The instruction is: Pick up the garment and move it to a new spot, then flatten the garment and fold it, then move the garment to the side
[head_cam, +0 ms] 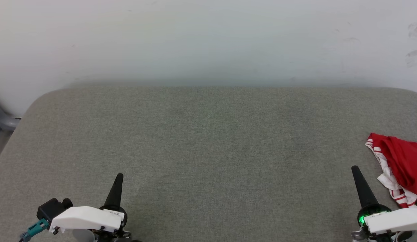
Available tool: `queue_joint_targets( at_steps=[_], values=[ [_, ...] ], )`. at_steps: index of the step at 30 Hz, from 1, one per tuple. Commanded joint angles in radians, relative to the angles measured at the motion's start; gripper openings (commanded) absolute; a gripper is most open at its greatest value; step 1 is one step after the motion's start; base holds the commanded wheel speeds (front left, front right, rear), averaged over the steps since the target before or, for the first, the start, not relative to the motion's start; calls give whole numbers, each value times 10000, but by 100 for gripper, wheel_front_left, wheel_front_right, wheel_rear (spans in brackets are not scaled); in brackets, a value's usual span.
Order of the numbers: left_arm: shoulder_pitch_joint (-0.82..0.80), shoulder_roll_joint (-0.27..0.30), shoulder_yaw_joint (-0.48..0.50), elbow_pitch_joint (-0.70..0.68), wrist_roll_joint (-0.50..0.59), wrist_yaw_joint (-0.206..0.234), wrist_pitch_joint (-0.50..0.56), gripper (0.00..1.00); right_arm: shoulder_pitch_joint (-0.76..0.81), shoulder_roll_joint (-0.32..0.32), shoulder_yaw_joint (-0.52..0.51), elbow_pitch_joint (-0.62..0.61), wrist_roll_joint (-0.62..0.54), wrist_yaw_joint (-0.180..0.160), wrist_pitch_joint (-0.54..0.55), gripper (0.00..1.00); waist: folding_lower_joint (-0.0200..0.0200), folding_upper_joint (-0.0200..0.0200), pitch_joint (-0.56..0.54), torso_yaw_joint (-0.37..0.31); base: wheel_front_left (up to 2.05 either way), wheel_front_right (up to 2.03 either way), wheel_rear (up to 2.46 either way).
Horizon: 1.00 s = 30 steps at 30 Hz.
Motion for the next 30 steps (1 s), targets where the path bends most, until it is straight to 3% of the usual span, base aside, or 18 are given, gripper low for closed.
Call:
queue_joint_targets(
  at_steps=[1,30],
  values=[
    [-230,-13,92,-52,-159,-90,33,0,-259,-19,8,-21,212,0,14,0,-1,0,3,-4,0,0,0],
    [-551,-507,999,204,-2776,-634,875,0,-1011,-19,114,999,3343,-2,134,0,-1,0,137,-171,0,0,0]
  ],
)
